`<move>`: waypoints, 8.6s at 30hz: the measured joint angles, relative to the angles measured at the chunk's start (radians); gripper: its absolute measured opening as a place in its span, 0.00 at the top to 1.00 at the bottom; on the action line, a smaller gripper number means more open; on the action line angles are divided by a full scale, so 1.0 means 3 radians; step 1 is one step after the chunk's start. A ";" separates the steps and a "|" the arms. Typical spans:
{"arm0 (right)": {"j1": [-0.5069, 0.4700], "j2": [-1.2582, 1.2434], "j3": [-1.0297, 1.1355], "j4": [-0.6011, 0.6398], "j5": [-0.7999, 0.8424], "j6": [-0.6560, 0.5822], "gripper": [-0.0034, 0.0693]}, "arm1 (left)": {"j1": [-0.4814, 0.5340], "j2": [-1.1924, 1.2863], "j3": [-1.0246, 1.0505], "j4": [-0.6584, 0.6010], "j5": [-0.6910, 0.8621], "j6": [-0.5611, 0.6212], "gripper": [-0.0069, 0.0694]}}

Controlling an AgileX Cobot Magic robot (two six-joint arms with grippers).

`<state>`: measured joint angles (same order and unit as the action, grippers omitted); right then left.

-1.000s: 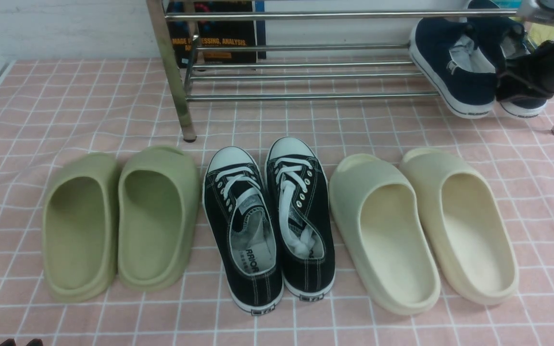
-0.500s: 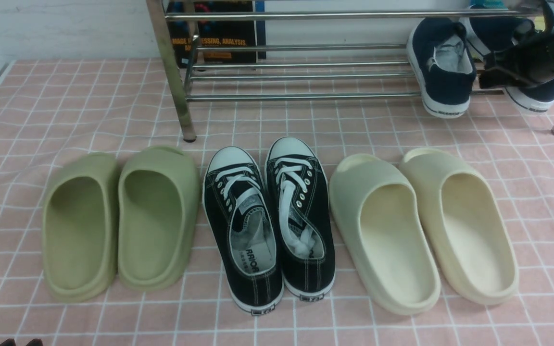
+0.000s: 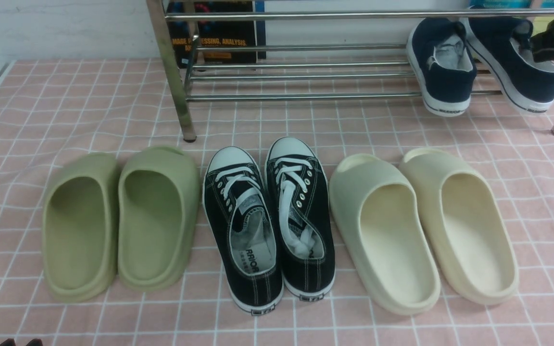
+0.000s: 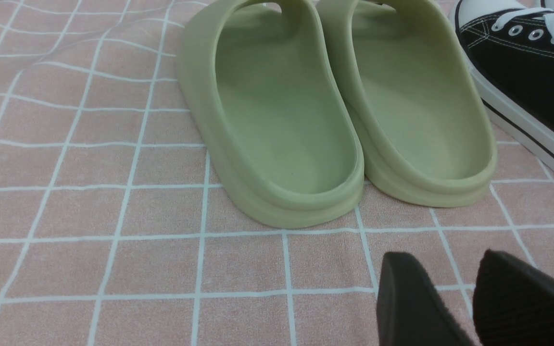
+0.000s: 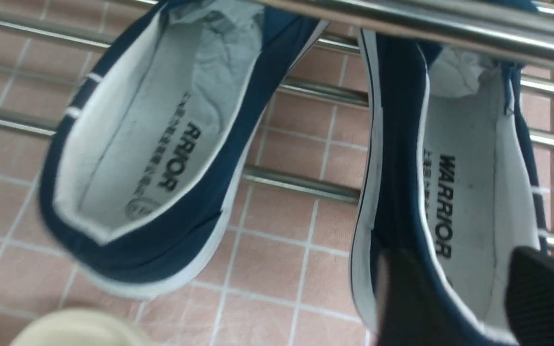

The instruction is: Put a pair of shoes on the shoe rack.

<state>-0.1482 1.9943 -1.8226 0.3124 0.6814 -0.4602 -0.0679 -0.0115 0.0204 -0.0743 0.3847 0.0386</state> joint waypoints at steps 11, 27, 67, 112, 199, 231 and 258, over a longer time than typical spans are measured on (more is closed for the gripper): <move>0.0000 0.0490 0.0000 0.0610 -0.0505 0.0006 0.71 | 0.0000 0.0000 0.0000 0.0000 0.0000 0.0000 0.59; 0.0003 0.0399 0.0006 0.0674 -0.0669 0.0006 0.92 | 0.0000 0.0000 0.0000 0.0002 0.0000 0.0000 0.59; 0.0103 -0.2245 0.0580 0.0361 0.0269 -0.0189 0.97 | 0.0000 0.0000 0.0000 0.0004 0.0000 0.0000 0.59; 0.0808 -0.6189 0.5436 0.0956 -0.1812 -0.1104 0.96 | 0.0000 0.0000 0.0000 0.0008 0.0000 0.0000 0.59; 0.0693 -0.6682 0.6123 -0.0651 -0.1004 0.1666 0.92 | 0.0000 0.0000 0.0000 0.0012 0.0000 0.0000 0.59; 0.0693 -0.6682 0.6123 -0.0651 -0.1004 0.1666 0.88 | 0.0000 0.0000 0.0000 0.0012 0.0000 0.0000 0.59; 0.0693 -0.6682 0.6123 -0.0651 -0.1004 0.1666 0.84 | 0.0000 0.0000 0.0000 0.0012 0.0000 0.0000 0.59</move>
<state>0.0598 -0.0103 0.0142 0.1171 0.3803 0.0395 -0.0679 -0.0115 0.0204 -0.0708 0.3847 0.0386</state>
